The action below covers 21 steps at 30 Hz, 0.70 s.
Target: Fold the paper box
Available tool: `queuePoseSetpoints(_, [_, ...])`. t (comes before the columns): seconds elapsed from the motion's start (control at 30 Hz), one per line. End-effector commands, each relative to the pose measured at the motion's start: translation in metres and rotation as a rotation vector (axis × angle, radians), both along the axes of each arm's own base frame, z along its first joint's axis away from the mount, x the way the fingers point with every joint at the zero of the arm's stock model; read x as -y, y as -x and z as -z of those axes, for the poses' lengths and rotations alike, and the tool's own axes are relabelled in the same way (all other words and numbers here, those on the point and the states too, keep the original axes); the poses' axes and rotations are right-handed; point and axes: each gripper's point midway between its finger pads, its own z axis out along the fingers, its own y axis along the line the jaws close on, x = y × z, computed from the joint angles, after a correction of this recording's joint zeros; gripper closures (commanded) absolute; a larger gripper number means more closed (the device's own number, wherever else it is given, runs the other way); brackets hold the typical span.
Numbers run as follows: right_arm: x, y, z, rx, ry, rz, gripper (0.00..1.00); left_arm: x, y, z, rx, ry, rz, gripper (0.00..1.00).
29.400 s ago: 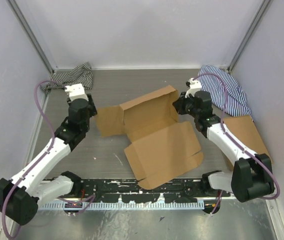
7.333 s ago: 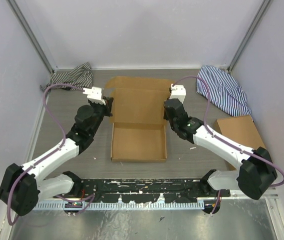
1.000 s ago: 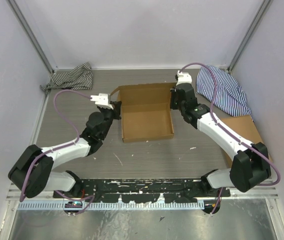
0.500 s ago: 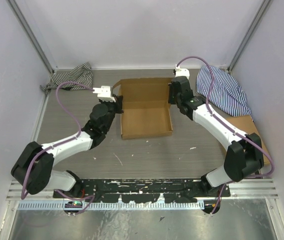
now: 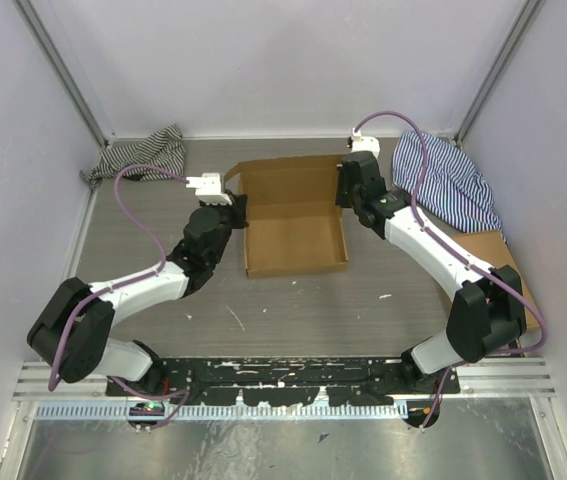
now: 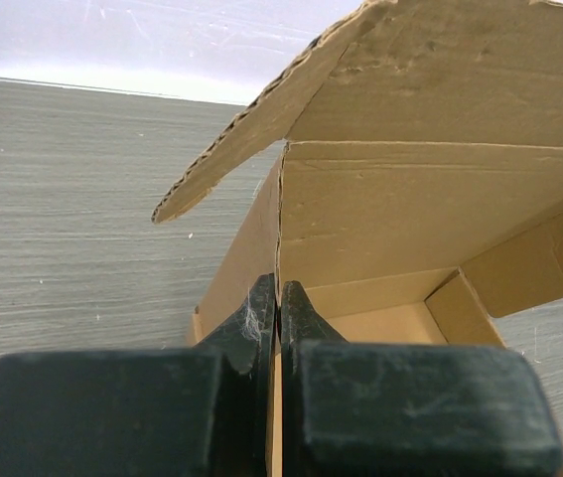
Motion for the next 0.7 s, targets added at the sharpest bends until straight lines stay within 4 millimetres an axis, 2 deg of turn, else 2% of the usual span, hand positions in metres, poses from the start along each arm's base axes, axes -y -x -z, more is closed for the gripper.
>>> queuePoseSetpoints(0.0, [-0.035, 0.009, -0.006, 0.005, -0.124, -0.110, 0.99, 0.027, 0.019, 0.006, -0.025, 0.035, 0.143, 0.95])
queuePoseSetpoints(0.13, [-0.033, 0.021, 0.006, -0.021, -0.137, -0.113, 0.99, 0.021, 0.029, 0.019, -0.052, 0.033, 0.144, 0.96])
queuePoseSetpoints(0.3, [-0.038, 0.026, -0.002, -0.006, -0.181, -0.135, 0.99, 0.019, 0.034, 0.024, -0.064, 0.026, 0.147, 0.96])
queuePoseSetpoints(0.47, [-0.043, 0.014, -0.025, 0.033, -0.201, -0.128, 0.99, 0.023, 0.032, 0.019, -0.058, 0.031, 0.152, 0.96])
queuePoseSetpoints(0.67, [-0.045, 0.001, -0.030, 0.028, -0.190, -0.102, 0.99, 0.029, 0.024, 0.011, -0.071, 0.025, 0.146, 0.95])
